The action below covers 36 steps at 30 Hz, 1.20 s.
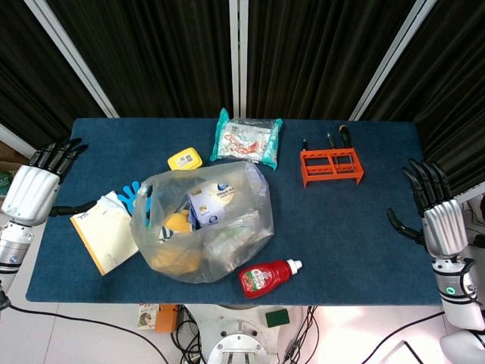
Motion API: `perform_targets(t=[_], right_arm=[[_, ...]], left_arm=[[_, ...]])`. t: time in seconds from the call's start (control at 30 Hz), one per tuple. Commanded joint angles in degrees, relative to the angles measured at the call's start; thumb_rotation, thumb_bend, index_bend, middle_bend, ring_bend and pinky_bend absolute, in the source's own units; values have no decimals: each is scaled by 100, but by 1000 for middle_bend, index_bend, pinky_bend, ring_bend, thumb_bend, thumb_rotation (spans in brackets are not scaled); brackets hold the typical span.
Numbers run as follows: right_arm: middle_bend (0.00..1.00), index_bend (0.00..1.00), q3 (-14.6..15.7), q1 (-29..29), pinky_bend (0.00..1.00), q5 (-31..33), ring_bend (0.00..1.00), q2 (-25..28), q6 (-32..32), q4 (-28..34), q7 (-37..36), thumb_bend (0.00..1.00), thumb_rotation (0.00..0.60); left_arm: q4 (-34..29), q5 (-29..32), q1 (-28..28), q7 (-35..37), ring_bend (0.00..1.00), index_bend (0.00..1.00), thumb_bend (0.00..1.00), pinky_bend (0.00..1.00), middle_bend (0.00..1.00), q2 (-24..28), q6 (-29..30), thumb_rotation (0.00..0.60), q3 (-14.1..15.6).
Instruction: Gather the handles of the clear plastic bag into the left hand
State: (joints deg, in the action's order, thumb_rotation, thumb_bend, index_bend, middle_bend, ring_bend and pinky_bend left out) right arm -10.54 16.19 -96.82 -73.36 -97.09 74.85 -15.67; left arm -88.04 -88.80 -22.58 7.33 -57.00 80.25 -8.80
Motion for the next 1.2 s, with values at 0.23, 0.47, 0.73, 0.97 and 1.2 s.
perform_targets(t=[0.23, 0.47, 0.73, 0.97, 1.2], right_arm=[[0, 0, 46, -17, 0, 45, 0, -4, -26, -44, 3, 310, 600], [0, 0, 105, -112, 0, 105, 0, -44, -106, -121, 31, 311, 600], [0, 0, 256, -314, 0, 248, 0, -93, -94, -537, 25, 311, 600], [0, 0, 295, -480, 0, 467, 0, -145, -55, -807, -144, 310, 600], [0, 0, 266, -604, 0, 676, 0, -285, -32, -1059, -173, 311, 600]], left_arm=[[59, 11, 16, 118, 36, 109, 17, 164, 84, -25, -8, 454, 25], [13, 6, 23, 442, 36, 125, 146, 170, 84, 58, 8, 462, 9], [-237, 245, 88, 827, 75, 160, 256, 247, 97, 287, -131, 465, -9], [-677, 522, 130, 2085, 147, 221, 247, 321, 200, 547, -317, 482, -112], [-1352, 857, 97, 3674, 249, 320, 91, 418, 318, 1033, -996, 431, -218]])
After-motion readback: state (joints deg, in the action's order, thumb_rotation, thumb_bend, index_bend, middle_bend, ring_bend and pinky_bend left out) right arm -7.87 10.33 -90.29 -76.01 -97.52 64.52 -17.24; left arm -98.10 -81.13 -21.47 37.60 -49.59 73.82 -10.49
